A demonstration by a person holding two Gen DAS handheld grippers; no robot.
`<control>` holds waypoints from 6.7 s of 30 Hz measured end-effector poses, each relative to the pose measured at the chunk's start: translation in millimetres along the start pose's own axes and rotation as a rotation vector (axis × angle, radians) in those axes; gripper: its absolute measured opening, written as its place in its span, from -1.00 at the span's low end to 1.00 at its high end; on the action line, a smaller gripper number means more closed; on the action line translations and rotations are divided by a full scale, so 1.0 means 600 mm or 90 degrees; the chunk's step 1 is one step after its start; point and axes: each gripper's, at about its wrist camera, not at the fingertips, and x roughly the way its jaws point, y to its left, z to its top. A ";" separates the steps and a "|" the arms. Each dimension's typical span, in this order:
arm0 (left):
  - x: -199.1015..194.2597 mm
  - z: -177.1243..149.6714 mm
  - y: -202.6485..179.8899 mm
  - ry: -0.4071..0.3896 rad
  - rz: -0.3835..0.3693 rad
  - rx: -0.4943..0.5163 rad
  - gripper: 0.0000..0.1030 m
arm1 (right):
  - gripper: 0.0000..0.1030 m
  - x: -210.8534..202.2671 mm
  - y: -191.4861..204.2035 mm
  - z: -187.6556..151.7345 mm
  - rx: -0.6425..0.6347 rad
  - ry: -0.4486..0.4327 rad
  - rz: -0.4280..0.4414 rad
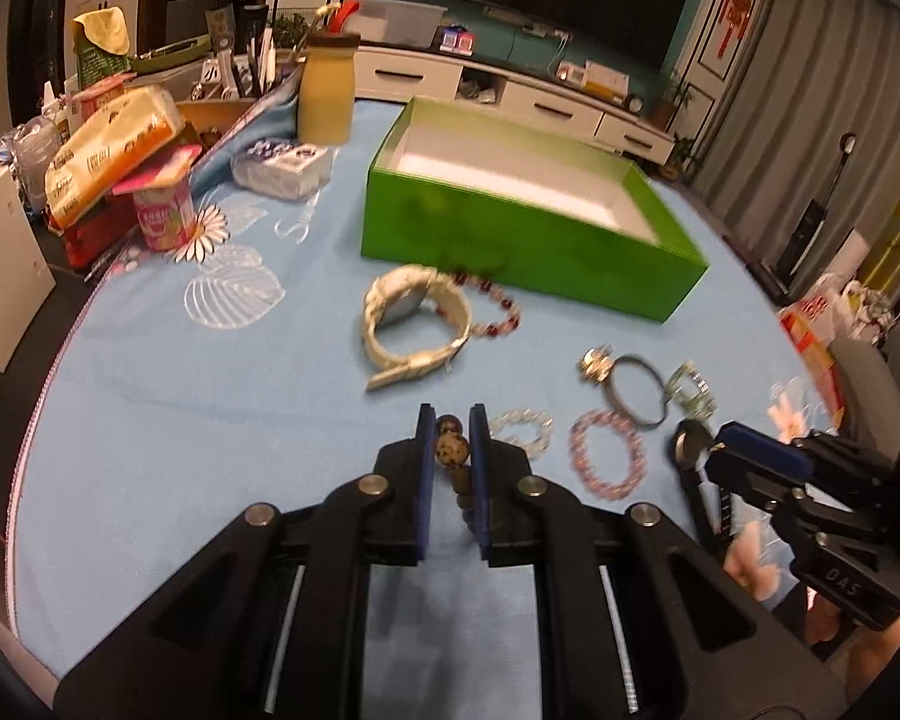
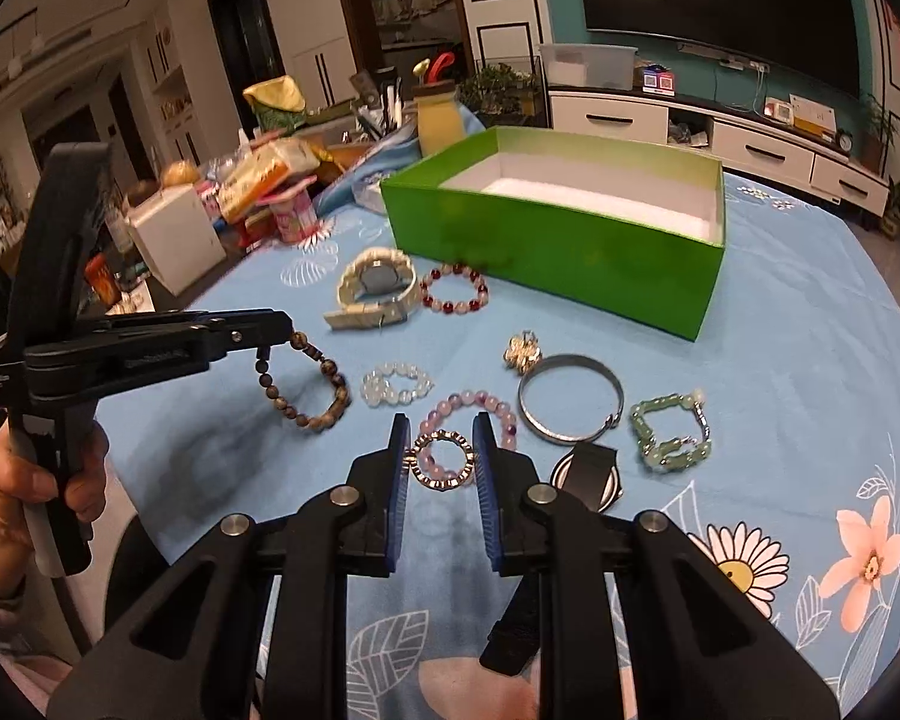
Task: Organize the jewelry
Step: 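Carry both items over the green box and open both tools to drop them, then grasp the clear crystal bracelet with the left tool while the right tool grasps the black watch strap, then carry the crystal bracelet and black watch into the green box and release both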
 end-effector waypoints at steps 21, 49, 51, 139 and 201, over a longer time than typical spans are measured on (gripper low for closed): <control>-0.035 0.164 -0.035 -0.059 -0.021 0.035 -0.79 | -0.59 -0.050 -0.079 0.122 0.037 -0.091 -0.042; 0.197 0.313 -0.086 0.011 0.019 0.031 -0.25 | -0.14 0.140 -0.208 0.226 0.139 -0.005 -0.060; 0.197 0.309 -0.087 0.004 0.030 0.032 0.10 | -0.12 0.130 -0.218 0.223 0.151 -0.017 -0.055; 0.128 -0.033 -0.081 0.089 -0.003 0.143 -0.45 | -0.07 0.015 -0.085 -0.063 0.127 0.115 -0.040; 0.049 0.034 -0.041 0.031 -0.087 0.010 -0.86 | -0.68 -0.053 -0.083 0.008 0.128 -0.018 -0.020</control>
